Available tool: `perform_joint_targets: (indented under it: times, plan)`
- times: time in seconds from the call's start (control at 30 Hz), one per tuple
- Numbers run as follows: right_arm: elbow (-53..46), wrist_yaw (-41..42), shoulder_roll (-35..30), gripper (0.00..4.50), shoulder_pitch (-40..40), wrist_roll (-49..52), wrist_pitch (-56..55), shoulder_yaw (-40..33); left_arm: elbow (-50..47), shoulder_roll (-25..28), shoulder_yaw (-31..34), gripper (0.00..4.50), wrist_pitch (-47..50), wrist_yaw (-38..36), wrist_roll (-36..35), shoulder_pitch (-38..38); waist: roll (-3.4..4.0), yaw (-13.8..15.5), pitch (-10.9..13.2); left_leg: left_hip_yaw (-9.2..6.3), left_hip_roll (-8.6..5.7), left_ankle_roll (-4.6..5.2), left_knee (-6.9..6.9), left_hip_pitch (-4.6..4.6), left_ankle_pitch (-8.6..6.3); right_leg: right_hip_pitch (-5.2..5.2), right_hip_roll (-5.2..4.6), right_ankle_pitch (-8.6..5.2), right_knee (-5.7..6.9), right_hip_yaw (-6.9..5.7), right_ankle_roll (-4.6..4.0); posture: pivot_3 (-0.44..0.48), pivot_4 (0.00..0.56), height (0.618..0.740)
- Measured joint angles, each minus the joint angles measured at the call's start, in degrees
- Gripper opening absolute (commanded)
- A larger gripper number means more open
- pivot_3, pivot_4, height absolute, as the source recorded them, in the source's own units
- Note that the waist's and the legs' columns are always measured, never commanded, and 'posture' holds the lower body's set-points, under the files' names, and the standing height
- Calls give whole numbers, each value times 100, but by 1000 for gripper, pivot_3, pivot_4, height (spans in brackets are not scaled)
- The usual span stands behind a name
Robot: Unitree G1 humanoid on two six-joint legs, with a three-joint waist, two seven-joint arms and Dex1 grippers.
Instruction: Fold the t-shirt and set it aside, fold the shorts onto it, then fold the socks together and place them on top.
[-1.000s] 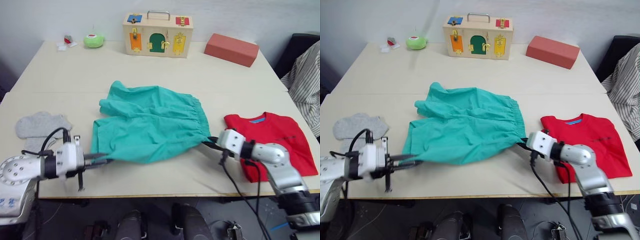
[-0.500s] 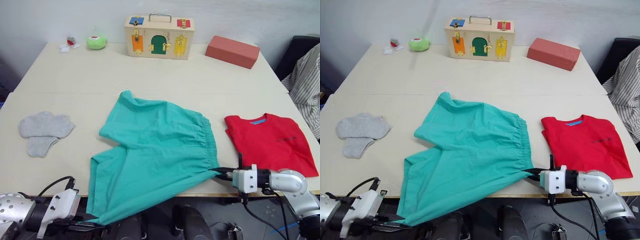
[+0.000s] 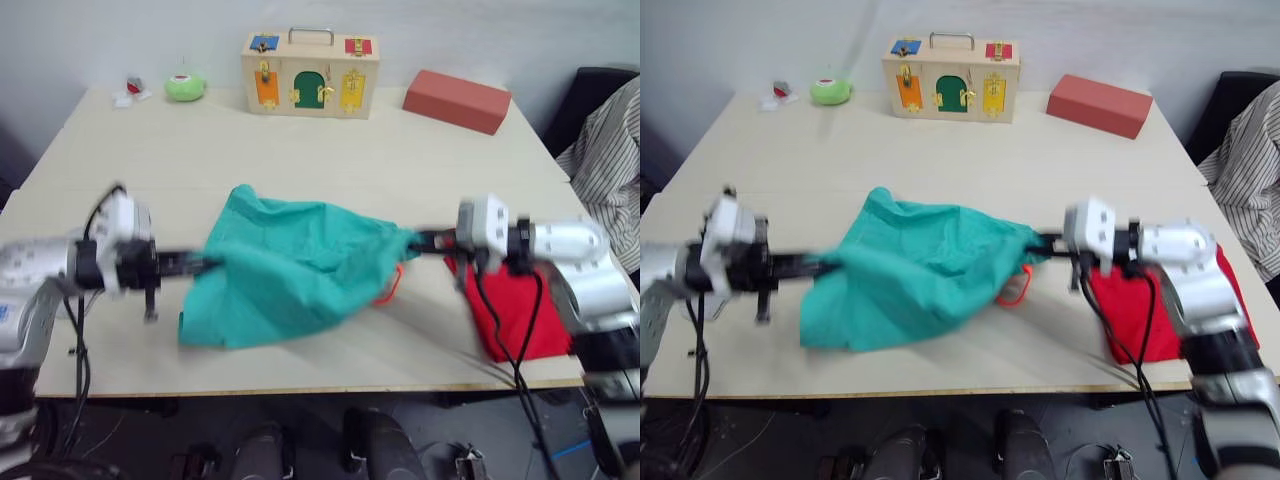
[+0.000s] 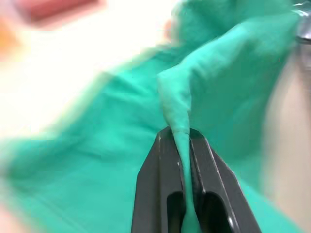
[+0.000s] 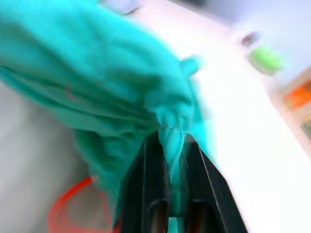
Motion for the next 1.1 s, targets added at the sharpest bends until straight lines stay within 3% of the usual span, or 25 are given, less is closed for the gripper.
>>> perform_joint_targets:
  times: [0.13, 0.27, 0.37, 0.5, 0.57, 0.63, 0.7, 0.77, 0.87, 0.93, 1.1]
  plan:
    - [3059, -2051, 602, 0, -2758, -1274, -1076, 11, 3130, -392, -227, 122, -1687, 1696, 1302, -2912, -23, -27, 20, 40, -27, 21, 18, -165, 31, -199, -5, 12, 82, -8, 19, 0, 150, 740]
    - [4332, -3483, 762, 0, -4324, -1833, -1962, -4, 4682, -183, -324, 122, -3341, 2918, 2114, -4864, -25, -128, 19, 63, -64, 31, -11, -196, 26, -275, -38, 14, 123, -67, 21, 0, 150, 740]
    - [4700, -4119, 776, 0, -4708, -2082, -2619, -56, 5199, 43, -365, 122, -4237, 3082, 2373, -5767, -25, -204, 19, 76, -73, 54, -51, -175, 10, -271, -45, 17, 122, -85, 28, 0, 150, 740]
    - [4792, -3869, 789, 0, -4334, -2100, -3026, -113, 5439, 239, -277, 122, -4635, 2250, 2271, -5855, -26, -233, 19, 85, -75, 58, -75, -163, 9, -240, -39, 13, 70, -89, 43, 0, 150, 740]
    - [4707, -3352, 914, 0, -3720, -1872, -3013, -168, 5356, 274, -132, 122, -4645, 1576, 2020, -5457, -25, -250, 20, 91, -71, 64, -52, -132, 15, -157, -30, -7, 13, -93, 76, 0, 150, 740]
    - [4396, -2719, 1072, 0, -2911, -1618, -2863, -175, 4912, 325, 23, 122, -4422, 797, 1632, -4720, -24, -281, 20, 83, -68, 72, -12, -131, 22, -153, -34, -1, 48, -83, 85, 0, 150, 740]
    - [3690, -1905, 1139, 0, -1757, -1302, -2533, -100, 4040, 479, 178, 122, -3840, -97, 1087, -3425, -19, -304, 24, 66, -66, 73, 19, -112, 21, -136, -40, 0, 85, -66, 86, 0, 150, 740]
    - [2716, -1304, 1123, 0, -550, -1079, -2143, 26, 2725, 725, 362, 122, -2735, -653, 547, -1652, -13, -327, 27, 55, -64, 74, 20, -115, 23, -141, -47, 1, 92, -30, 85, 0, 150, 740]
    - [1272, -889, 964, 0, 989, -835, -1528, 122, 859, 994, 771, 122, -765, -990, -210, 811, -7, -334, 31, 32, -56, 67, 21, -148, 20, -169, -48, -5, 96, 27, 76, 0, 150, 740]
    - [505, -693, 777, 0, 1684, -795, -1329, 150, -203, 1094, 1197, 122, 253, -955, -579, 1885, -9, -288, 32, 15, -53, 62, 27, -158, 20, -166, -43, -7, 85, 46, 74, 0, 150, 740]
    - [-795, -510, 321, 0, 3187, -756, -1036, 130, -2005, 1293, 1936, 122, 1737, -955, -1028, 3851, -9, -94, 32, -8, -55, 38, 15, -25, -1, -25, -42, -20, 25, 35, 69, 0, 150, 740]
